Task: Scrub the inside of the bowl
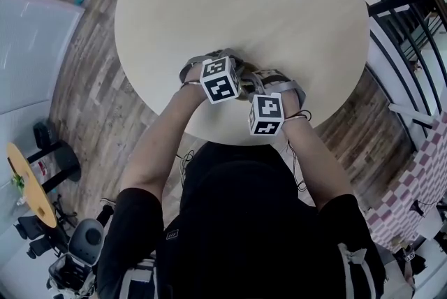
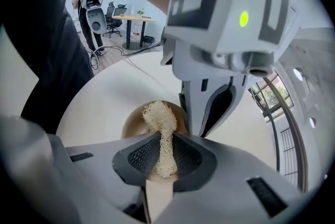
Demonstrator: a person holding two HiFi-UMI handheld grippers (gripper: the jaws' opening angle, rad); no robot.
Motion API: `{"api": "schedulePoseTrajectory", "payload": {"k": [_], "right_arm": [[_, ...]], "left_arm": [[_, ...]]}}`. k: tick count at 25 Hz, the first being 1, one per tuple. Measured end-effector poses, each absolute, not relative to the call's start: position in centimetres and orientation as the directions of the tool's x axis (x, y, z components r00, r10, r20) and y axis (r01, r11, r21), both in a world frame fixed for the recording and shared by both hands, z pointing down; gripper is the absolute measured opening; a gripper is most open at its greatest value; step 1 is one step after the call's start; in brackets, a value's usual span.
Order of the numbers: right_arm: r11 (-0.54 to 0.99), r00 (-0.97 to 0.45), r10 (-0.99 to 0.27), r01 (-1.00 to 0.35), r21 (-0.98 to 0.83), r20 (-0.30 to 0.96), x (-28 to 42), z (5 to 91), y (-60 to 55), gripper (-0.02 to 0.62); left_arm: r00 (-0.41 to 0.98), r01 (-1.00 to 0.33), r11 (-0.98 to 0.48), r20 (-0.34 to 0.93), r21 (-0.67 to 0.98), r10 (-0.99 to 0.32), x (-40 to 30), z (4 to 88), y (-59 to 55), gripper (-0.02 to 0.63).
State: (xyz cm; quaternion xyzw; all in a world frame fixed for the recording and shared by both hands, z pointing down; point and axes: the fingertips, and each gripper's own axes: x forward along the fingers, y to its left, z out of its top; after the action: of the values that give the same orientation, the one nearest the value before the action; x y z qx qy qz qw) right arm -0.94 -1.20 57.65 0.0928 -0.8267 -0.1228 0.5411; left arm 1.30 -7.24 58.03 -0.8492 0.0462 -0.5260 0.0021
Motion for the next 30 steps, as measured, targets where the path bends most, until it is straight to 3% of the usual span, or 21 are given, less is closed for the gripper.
{"api": "schedulePoseTrajectory", "payload": {"k": [9,17,25,30], "right_arm": [[0.954,-0.449,-0.196,0.119,0.276,0.872,-0.6,56.1,0.7,0.072],[0.964,-0.354,-0.198,0.096,0.246,0.914,-1.0,59.3,0.0,0.072],[0.958,-0.324,-0.274,-0.169,0.230,0.906,-1.8,59.4,-2.2,0.072],[0.919,-0.295,-0.366,-0.263,0.293,0.883,-1.1,58.6,-3.9,0.072]], "left_arm": [[0.422,-0.221,-0.975,0.904,0.034,-0.064,1.2,57.9,-8.2,0.028],[0.424,-0.263,-0.964,0.902,0.038,-0.080,0.2,57.6,-7.4,0.026],[0.429,-0.384,-0.919,0.899,0.091,-0.090,-1.6,57.8,-6.3,0.026],[0.496,-0.518,-0.832,0.862,0.197,-0.105,-2.5,57.8,-6.6,0.029]]}}
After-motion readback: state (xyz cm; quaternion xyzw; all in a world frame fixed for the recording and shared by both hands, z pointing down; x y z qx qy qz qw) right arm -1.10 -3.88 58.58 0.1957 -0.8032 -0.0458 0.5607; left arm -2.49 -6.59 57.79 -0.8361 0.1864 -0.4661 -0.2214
